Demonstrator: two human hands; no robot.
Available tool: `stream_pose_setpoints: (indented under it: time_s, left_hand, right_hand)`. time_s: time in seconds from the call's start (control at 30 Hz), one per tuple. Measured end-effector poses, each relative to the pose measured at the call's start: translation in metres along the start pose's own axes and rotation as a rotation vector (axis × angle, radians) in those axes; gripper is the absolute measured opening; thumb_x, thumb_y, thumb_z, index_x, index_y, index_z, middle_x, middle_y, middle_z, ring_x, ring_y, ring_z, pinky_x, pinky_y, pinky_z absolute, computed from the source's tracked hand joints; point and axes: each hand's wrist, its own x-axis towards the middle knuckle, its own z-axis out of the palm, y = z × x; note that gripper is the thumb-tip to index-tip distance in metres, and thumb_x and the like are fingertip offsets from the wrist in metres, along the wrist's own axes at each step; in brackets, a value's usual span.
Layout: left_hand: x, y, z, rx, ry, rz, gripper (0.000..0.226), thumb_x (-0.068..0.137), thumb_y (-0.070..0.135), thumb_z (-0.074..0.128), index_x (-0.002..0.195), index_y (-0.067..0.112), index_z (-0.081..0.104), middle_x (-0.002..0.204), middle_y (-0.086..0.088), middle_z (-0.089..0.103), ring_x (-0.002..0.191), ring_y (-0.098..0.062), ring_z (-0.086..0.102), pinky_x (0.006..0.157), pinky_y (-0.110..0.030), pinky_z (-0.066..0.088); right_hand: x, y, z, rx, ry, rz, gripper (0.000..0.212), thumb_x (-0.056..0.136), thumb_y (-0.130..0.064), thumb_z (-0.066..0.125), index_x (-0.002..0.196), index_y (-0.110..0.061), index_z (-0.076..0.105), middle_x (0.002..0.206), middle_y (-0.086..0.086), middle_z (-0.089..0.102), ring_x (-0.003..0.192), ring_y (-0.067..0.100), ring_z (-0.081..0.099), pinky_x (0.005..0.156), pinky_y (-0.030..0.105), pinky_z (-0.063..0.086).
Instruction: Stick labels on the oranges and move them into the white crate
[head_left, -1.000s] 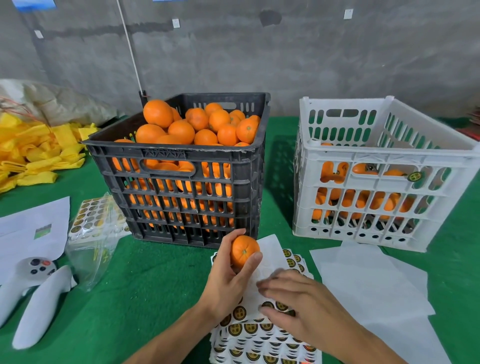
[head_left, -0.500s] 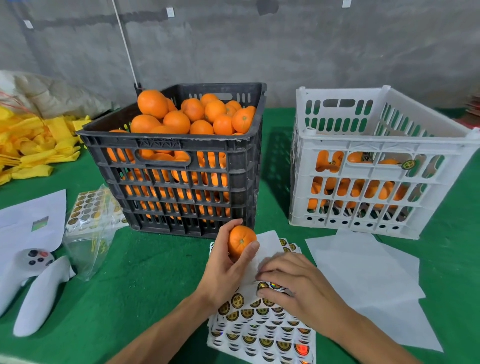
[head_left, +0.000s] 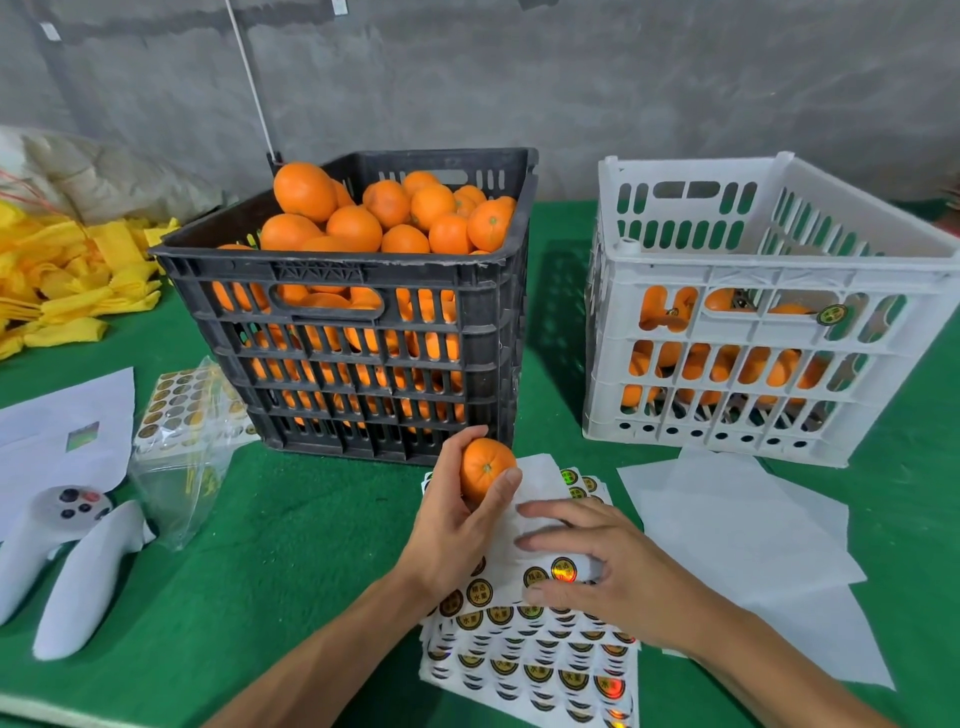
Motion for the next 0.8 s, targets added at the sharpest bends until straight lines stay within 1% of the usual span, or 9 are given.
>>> stream_pose_setpoints:
  time_s: [0.1, 0.23, 0.33, 0.4, 0.47, 0.57, 0.63, 0.7, 0.8]
  left_hand:
    - [0.000, 0.001, 0.000, 0.005, 0.005, -0.004, 0.060, 0.091, 0.067, 0.067, 0.143, 0.046, 0.043, 0.112, 0.022, 0.062, 0.104, -0.017, 0.072, 0.090, -0.034, 0.061]
    - [-0.002, 0.003, 0.001, -0.015, 0.016, -0.017, 0.061, 0.091, 0.064, 0.070, 0.142, 0.044, 0.045, 0.117, 0.004, 0.062, 0.100, -0.026, 0.074, 0.090, -0.045, 0.063]
    - [-0.003, 0.008, 0.000, -0.038, 0.016, -0.001, 0.056, 0.093, 0.056, 0.071, 0.142, 0.041, 0.047, 0.115, -0.002, 0.062, 0.092, -0.026, 0.075, 0.085, -0.040, 0.064]
    - [-0.004, 0.012, 0.000, -0.071, 0.018, 0.013, 0.053, 0.096, 0.047, 0.071, 0.143, 0.037, 0.048, 0.114, 0.002, 0.062, 0.089, -0.023, 0.075, 0.080, -0.032, 0.062]
    - [-0.005, 0.015, -0.001, -0.087, 0.027, 0.026, 0.053, 0.098, 0.044, 0.070, 0.144, 0.035, 0.047, 0.113, 0.011, 0.062, 0.091, -0.020, 0.075, 0.079, -0.028, 0.061]
    - [-0.007, 0.020, 0.001, -0.089, 0.041, 0.044, 0.052, 0.097, 0.050, 0.068, 0.143, 0.037, 0.048, 0.114, 0.012, 0.061, 0.095, -0.014, 0.072, 0.079, -0.024, 0.060]
    - [-0.010, 0.021, 0.005, -0.085, 0.037, 0.036, 0.055, 0.094, 0.054, 0.068, 0.143, 0.038, 0.048, 0.119, 0.011, 0.058, 0.101, -0.014, 0.070, 0.082, -0.029, 0.062]
    - [-0.014, 0.021, 0.007, -0.061, 0.032, 0.042, 0.060, 0.092, 0.058, 0.068, 0.144, 0.039, 0.046, 0.119, 0.018, 0.056, 0.104, -0.015, 0.068, 0.086, -0.035, 0.062]
    - [-0.016, 0.020, 0.009, -0.034, 0.038, 0.069, 0.066, 0.091, 0.065, 0.068, 0.147, 0.042, 0.042, 0.117, 0.024, 0.056, 0.103, -0.012, 0.069, 0.084, -0.025, 0.059]
  right_hand:
    - [0.001, -0.001, 0.000, -0.015, 0.006, -0.017, 0.039, 0.085, -0.062, 0.071, 0.121, -0.047, 0.071, 0.145, -0.037, 0.042, 0.141, -0.006, 0.030, 0.116, 0.022, 0.021]
    - [0.000, -0.005, 0.001, -0.014, 0.036, -0.053, 0.029, 0.089, -0.058, 0.069, 0.112, -0.043, 0.074, 0.138, -0.032, 0.050, 0.138, 0.003, 0.038, 0.114, 0.029, 0.027]
    - [0.002, -0.006, 0.003, 0.020, 0.071, -0.088, 0.020, 0.091, -0.048, 0.073, 0.106, -0.035, 0.076, 0.127, -0.025, 0.058, 0.132, 0.006, 0.046, 0.112, 0.032, 0.030]
    - [0.004, -0.007, 0.004, 0.047, 0.094, -0.091, 0.015, 0.092, -0.041, 0.074, 0.101, -0.031, 0.077, 0.119, -0.022, 0.061, 0.127, 0.008, 0.050, 0.110, 0.034, 0.033]
    - [0.007, -0.008, 0.004, 0.054, 0.112, -0.088, 0.011, 0.092, -0.036, 0.075, 0.098, -0.027, 0.077, 0.113, -0.021, 0.062, 0.122, 0.008, 0.053, 0.108, 0.034, 0.038]
    - [0.009, -0.008, 0.004, 0.063, 0.145, -0.060, 0.010, 0.094, -0.031, 0.073, 0.096, -0.022, 0.075, 0.107, -0.019, 0.062, 0.114, 0.006, 0.055, 0.103, 0.033, 0.043]
    - [0.009, -0.007, 0.002, 0.062, 0.159, -0.023, 0.008, 0.097, -0.028, 0.069, 0.098, -0.022, 0.073, 0.106, -0.018, 0.061, 0.111, 0.006, 0.056, 0.100, 0.032, 0.046]
    - [0.009, -0.007, 0.001, 0.028, 0.177, -0.004, 0.008, 0.100, -0.027, 0.065, 0.103, -0.023, 0.071, 0.105, -0.018, 0.061, 0.109, 0.006, 0.056, 0.096, 0.030, 0.047]
    - [0.009, -0.010, -0.002, 0.002, 0.255, -0.014, 0.006, 0.102, -0.029, 0.062, 0.102, -0.026, 0.068, 0.102, -0.021, 0.060, 0.104, 0.004, 0.056, 0.088, 0.025, 0.047]
